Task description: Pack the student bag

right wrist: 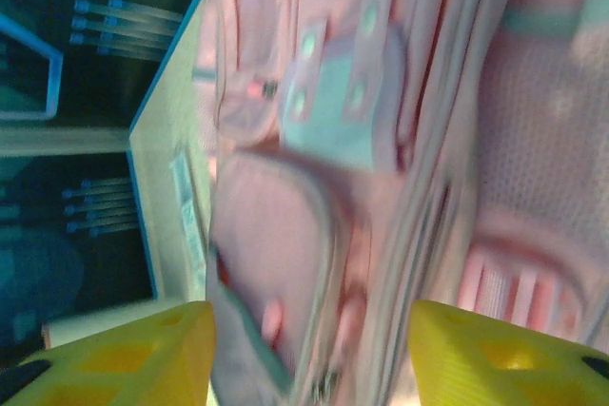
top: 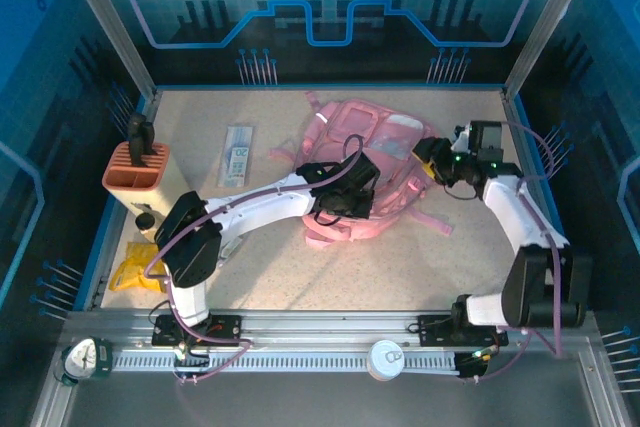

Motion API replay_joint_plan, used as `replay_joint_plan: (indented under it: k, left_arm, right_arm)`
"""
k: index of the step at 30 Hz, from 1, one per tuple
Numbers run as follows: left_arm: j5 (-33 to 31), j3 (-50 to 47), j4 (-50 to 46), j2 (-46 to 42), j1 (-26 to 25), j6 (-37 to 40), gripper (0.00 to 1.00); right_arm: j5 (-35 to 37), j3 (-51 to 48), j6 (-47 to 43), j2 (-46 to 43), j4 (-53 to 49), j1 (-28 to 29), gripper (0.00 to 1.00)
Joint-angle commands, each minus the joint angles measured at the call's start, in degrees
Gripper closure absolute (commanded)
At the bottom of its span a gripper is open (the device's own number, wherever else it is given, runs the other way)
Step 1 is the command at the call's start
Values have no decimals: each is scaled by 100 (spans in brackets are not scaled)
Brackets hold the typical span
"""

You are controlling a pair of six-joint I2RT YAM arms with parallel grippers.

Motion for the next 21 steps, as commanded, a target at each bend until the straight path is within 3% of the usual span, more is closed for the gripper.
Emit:
replay_joint_plan:
  k: [1,8,13,16,21]
  left_arm:
    - [53,148,36,17,42,-49,100]
    - [146,81,114,-8,42,-114,100]
    - [229,42,123,-32,42,-84,100]
    - [286,3,163,-57,42,-79,100]
    - [180,2,67,-78,38,54,100]
  right_arm:
    - [-463,-641,253,-388,-231,408,45]
    - [-455,-1275,1306,-405,881,1353,50]
    - [-525,-1301,1607,-39,1412,1570,52]
    - [-462,-1396,1764,149,1733,1620,59]
    - [-333,-1232,1503,264,1559,1591,82]
